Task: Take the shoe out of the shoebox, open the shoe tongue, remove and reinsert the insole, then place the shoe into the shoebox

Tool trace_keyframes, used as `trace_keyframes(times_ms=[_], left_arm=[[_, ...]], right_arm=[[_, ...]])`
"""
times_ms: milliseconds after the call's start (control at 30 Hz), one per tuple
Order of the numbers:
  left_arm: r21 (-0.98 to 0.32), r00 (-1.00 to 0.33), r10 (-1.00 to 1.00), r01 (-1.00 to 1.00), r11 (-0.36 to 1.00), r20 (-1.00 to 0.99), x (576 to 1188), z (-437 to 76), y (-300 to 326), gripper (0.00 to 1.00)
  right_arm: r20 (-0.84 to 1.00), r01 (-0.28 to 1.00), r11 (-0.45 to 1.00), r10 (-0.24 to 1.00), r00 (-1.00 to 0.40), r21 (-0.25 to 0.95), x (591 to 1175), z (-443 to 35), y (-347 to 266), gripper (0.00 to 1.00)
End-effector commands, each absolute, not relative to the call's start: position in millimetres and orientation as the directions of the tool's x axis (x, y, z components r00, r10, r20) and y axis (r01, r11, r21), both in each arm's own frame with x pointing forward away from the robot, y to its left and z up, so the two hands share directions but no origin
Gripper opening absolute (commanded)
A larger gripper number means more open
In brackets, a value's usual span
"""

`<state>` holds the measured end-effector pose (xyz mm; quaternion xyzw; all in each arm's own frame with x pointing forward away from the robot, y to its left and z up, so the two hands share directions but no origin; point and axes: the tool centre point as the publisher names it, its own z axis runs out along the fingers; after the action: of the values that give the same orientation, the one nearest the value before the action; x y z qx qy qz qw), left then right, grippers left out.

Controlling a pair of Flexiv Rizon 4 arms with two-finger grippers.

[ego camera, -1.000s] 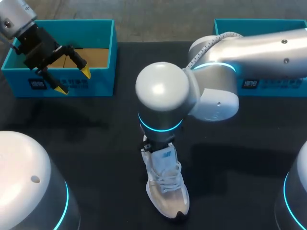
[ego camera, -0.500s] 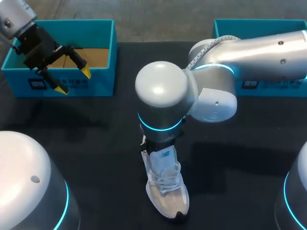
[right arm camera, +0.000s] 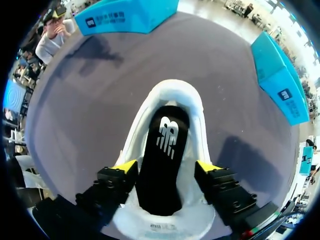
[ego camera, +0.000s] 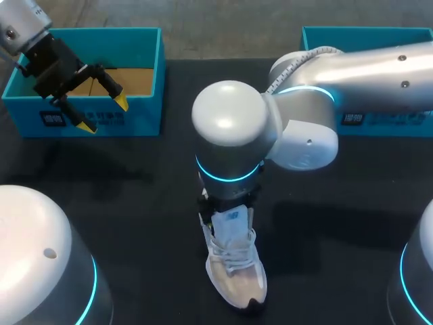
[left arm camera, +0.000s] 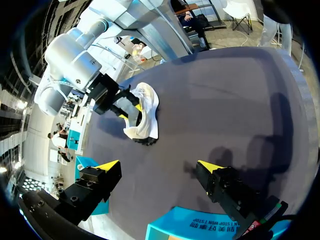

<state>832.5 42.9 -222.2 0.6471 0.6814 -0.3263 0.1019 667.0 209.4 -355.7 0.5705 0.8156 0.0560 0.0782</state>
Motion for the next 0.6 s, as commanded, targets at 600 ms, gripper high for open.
trace_keyframes(times_ms=[600], left_arm=[[-0.311,-0.14,0.817,0.949,-0.05,-0.559,831.8,-221.9,43.2,1.0]], right_arm=[[-0.047,0.935,0.312,0.95,-0.308,0.168,653.6,-351.5,198.7,1.0]])
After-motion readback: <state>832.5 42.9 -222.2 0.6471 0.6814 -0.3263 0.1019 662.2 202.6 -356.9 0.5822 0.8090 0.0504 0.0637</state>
